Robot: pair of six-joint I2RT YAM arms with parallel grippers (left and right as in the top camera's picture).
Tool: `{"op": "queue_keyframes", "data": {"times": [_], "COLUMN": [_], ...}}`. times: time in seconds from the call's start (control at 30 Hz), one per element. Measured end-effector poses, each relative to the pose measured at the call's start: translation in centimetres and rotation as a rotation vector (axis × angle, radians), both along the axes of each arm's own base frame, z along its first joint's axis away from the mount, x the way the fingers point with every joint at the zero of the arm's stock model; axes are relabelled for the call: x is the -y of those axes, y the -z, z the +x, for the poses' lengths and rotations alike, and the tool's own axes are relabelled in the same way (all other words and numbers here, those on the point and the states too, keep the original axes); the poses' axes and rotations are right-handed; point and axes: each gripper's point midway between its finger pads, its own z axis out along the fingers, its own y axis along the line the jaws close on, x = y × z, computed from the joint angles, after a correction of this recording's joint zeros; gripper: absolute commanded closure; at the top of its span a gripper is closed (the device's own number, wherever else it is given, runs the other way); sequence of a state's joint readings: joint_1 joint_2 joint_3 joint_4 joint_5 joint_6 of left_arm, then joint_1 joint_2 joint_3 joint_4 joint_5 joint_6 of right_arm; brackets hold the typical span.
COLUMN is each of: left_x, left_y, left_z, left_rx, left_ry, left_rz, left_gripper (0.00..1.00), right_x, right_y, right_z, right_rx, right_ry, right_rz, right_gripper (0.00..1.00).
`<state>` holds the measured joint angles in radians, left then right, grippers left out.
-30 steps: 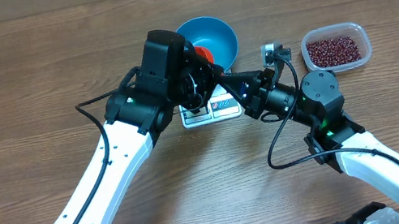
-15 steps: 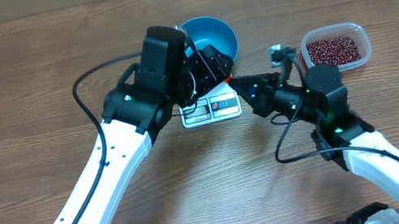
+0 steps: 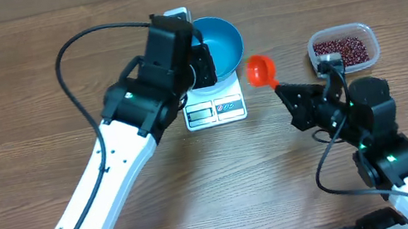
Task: Scoop item into bowl and weigh 150g on scale
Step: 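Release scoop with left gripper and move it over the teal bowl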
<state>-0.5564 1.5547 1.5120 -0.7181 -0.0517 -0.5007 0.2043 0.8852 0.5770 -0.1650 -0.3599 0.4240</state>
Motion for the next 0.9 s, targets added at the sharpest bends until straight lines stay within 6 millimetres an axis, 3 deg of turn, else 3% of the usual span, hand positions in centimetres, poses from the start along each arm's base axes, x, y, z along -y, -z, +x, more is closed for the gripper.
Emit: {"op": "queue_keyframes", "data": {"times": [0.33, 0.53, 0.77, 0.9], "left_x": [1.0, 1.6, 1.1, 0.8], "left_y": [7.3, 9.8, 14.0, 15.3], "left_z": [3.9, 5.8, 6.4, 6.5], "left_rx": [-0.096, -0.149, -0.21, -0.23], "left_ry": [-0.03, -0.044, -0.064, -0.071], "left_rz": [0.163, 0.228, 0.309, 0.34], "left_gripper": [0.96, 0.96, 0.96, 0.96], "right_x": [1.0, 1.1, 1.2, 1.2], "right_y": [0.3, 1.0, 1.3, 1.4], "right_z": [-0.6, -0.9, -1.1, -1.1], "right_rx": [-0.005, -0.034, -0.048, -0.052], "right_ry": [0.037, 0.038, 0.041, 0.041], "right_rz": [-0.049, -0.06, -0.065, -0.066], "right_gripper": [0.96, 0.96, 0.96, 0.96]}}
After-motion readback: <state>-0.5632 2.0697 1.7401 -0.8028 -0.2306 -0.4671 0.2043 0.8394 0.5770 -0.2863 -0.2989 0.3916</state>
